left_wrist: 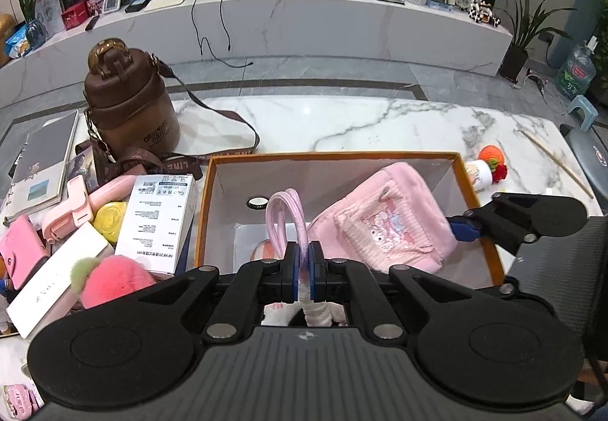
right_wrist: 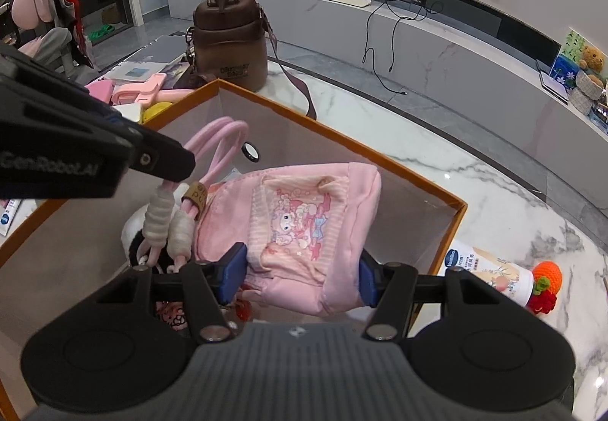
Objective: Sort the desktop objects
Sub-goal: 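Lower the teether and bag into the storage box and open both grippers, then move both grippers back over the table toward the keys and lotion tube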
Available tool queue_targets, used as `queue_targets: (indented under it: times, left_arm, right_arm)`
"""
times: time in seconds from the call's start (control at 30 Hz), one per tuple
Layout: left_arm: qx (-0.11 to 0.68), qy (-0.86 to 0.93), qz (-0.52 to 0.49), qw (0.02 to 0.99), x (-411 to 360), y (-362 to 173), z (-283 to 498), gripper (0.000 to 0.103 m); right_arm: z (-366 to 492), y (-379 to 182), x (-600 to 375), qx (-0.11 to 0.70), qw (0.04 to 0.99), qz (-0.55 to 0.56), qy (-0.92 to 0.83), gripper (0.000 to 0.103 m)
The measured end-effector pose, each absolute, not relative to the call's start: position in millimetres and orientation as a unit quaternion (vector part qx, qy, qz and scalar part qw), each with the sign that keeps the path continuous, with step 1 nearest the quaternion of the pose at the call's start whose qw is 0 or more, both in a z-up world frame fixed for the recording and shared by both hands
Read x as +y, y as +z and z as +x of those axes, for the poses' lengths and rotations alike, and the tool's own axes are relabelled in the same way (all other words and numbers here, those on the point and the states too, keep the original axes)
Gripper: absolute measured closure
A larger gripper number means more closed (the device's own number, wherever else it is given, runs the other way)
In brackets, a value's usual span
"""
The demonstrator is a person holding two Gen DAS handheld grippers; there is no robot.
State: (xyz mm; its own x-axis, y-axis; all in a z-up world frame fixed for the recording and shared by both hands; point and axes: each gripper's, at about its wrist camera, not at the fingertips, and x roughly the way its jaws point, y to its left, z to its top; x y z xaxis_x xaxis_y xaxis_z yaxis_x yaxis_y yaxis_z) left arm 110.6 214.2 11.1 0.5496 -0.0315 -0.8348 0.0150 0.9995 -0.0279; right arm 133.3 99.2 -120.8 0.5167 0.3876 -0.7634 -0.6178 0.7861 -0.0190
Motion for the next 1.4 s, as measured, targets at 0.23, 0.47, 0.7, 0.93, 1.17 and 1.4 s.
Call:
queue_targets:
  times: [0.23, 0.47, 0.7, 0.93, 1.17, 1.4]
  left_arm:
    - [0.498, 0.002, -0.003, 0.867, 216, -7, 115, 0.089]
    - [0.497, 0.012, -0.002, 0.868, 219, -2, 107, 0.050]
    - [0.473, 0.018, -0.006, 0.881, 218, 18, 100, 0.042]
    - [0.454, 0.004, 0.004, 0.891, 200, 35, 97, 0.042]
    - [0.444, -0.014, 0.016, 0.896, 175, 46, 96, 0.042]
    - [0.435, -0.039, 0.023, 0.899, 141, 52, 97, 0.042]
  right_arm:
    - [130, -125, 103, 0.384, 0.861, -0.169, 0.287, 0.034]
    - [129, -122, 102, 0.382, 0.863, -0.167, 0.286, 0.031]
    - [122, -108, 98, 0.359, 0.874, -0.158, 0.286, 0.030]
    - [119, -95, 84, 0.346, 0.885, -0.131, 0.284, 0.030]
    - [113, -83, 60, 0.338, 0.891, -0.114, 0.280, 0.030]
    - [106, -70, 25, 0.329, 0.900, -0.094, 0.269, 0.030]
